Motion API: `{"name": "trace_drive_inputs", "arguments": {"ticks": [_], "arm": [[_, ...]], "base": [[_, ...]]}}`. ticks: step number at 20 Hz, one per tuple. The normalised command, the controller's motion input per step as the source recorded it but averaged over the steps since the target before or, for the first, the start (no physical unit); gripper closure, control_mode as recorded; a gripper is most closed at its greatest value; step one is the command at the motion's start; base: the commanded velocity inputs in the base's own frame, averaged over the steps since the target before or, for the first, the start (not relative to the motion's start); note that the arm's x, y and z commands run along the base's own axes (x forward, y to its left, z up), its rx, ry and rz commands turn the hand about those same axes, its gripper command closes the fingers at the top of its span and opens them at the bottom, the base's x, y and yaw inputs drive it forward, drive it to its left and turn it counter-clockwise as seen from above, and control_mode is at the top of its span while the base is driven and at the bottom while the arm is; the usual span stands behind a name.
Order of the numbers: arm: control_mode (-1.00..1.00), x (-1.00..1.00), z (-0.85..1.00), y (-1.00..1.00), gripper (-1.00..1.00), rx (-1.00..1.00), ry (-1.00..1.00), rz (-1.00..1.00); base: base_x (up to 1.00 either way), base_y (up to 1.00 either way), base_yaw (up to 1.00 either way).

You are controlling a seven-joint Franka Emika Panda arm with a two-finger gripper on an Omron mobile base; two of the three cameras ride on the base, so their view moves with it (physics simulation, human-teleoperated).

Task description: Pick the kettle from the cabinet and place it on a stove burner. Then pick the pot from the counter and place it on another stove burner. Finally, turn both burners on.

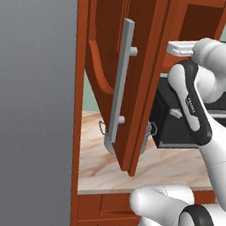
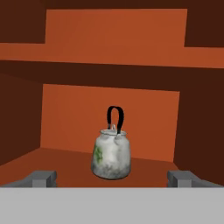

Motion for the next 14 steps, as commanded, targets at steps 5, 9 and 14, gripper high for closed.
{"name": "trace_drive_inputs", "arguments": {"ticks": [5, 9, 14], "arm": [[-1.0, 0.0, 0.0, 0.0, -1.0, 0.0, 0.0, 0.0], [-1.0, 0.07, 0.0, -0.01, -1.0, 0.0, 0.0, 0.0], [-1.0, 0.2, 0.0, 0.0, -1.0, 0.0, 0.0, 0.0]], "base": [[0.0, 0.0, 0.0], [0.0, 0.0, 0.0], [0.0, 0.0, 0.0]]}}
